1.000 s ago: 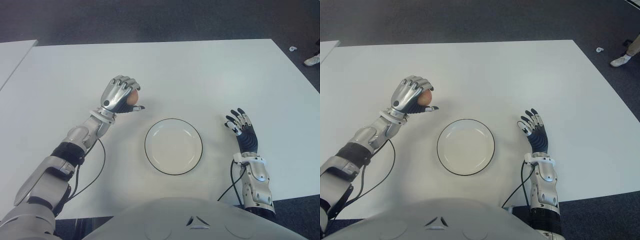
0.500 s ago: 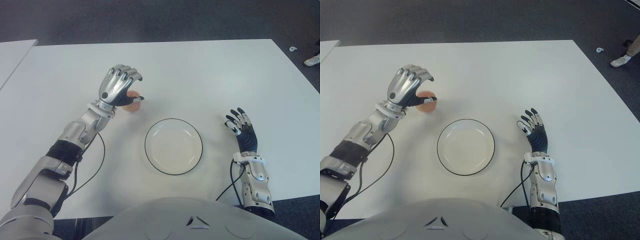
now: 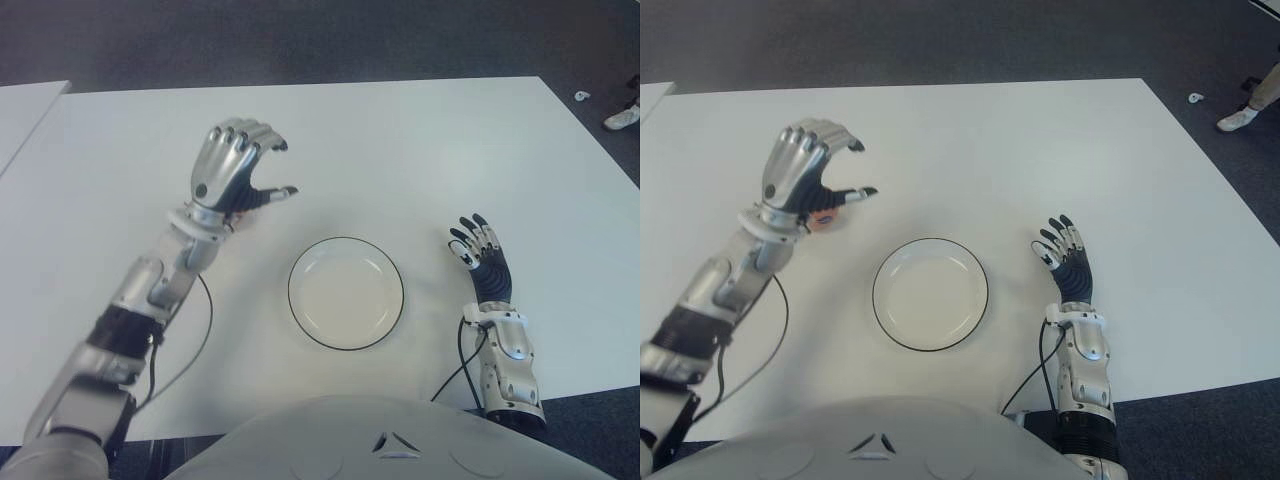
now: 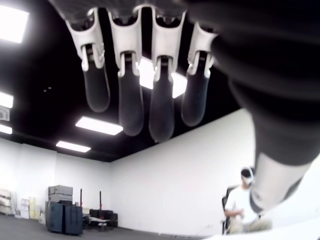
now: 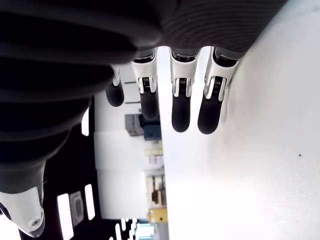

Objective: Put the apples into the plate.

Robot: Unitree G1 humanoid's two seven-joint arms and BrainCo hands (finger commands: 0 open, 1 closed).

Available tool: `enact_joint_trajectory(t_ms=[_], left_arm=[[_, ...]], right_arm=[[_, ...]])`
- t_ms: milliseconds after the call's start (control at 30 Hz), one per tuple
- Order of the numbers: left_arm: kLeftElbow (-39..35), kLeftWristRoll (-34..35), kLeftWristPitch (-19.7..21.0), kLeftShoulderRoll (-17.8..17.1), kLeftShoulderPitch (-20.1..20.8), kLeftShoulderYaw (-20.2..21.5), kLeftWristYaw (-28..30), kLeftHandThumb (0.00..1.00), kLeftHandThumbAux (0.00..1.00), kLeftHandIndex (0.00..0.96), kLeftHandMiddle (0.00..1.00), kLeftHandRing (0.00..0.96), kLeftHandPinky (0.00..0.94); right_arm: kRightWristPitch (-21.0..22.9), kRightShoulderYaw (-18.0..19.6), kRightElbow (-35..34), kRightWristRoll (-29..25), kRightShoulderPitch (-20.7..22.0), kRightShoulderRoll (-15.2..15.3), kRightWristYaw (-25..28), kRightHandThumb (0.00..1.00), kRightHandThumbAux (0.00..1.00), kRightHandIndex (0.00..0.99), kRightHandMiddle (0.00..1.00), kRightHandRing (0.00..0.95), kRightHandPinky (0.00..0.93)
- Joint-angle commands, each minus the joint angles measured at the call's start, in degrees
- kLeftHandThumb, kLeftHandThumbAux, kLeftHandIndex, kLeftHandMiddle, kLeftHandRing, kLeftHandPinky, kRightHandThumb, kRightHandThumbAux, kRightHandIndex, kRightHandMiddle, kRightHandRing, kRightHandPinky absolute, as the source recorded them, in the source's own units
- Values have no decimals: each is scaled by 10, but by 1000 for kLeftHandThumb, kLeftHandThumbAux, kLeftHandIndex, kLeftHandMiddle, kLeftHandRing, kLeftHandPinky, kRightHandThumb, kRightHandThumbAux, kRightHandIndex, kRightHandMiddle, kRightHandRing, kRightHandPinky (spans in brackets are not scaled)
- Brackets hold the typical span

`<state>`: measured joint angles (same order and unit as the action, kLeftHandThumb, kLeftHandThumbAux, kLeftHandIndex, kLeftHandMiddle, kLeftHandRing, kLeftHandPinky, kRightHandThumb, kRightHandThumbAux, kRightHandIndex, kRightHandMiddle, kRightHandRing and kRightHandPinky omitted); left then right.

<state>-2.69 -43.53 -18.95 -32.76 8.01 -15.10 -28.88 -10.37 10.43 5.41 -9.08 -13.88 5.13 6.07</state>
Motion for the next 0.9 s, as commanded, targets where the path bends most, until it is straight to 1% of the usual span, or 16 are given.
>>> enact_joint_trajectory(t_ms=[33,67,167,267,367,500,600,700,800,900], left_arm=[[-95,101,56,67,-95,-6,100,749,694,442,927,899,879],[-109,126,69,80,-104,-5,121,749,694,442,921,893,875],[-132,165,96,109,-119,-1,164,751,693,442,907,881,865],[-136,210,127,155,-132,-11,196,752,693,443,900,877,866],[-133,233,144,190,-142,-19,209,752,694,443,896,874,865],[-136,233,151,218,-153,-22,211,752,694,443,894,874,865],[-142,225,156,231,-158,-18,212,752,694,443,899,880,872],[-146,217,163,236,-160,-14,215,752,694,442,897,878,869],[-149,208,163,237,-163,-11,213,752,694,442,899,881,872],[-146,196,157,230,-158,-4,212,752,694,443,898,881,874]], right_arm=[[42,-10,59,6,-36,-13,-1,311,640,51,140,180,213],[41,-11,58,7,-37,-13,-1,308,639,51,139,179,210],[39,-13,59,8,-38,-12,-1,302,635,52,139,179,213],[37,-14,58,7,-39,-12,0,303,634,53,147,186,222],[35,-15,58,7,-40,-12,-1,308,630,57,157,192,226],[32,-16,56,8,-42,-13,-2,316,623,64,167,198,235],[30,-18,52,9,-46,-14,-3,320,612,71,175,201,238],[28,-19,51,10,-47,-15,-5,320,600,76,179,200,235],[27,-19,49,11,-50,-15,-6,318,590,79,179,198,229],[28,-19,48,11,-50,-15,-7,317,587,79,176,193,225]])
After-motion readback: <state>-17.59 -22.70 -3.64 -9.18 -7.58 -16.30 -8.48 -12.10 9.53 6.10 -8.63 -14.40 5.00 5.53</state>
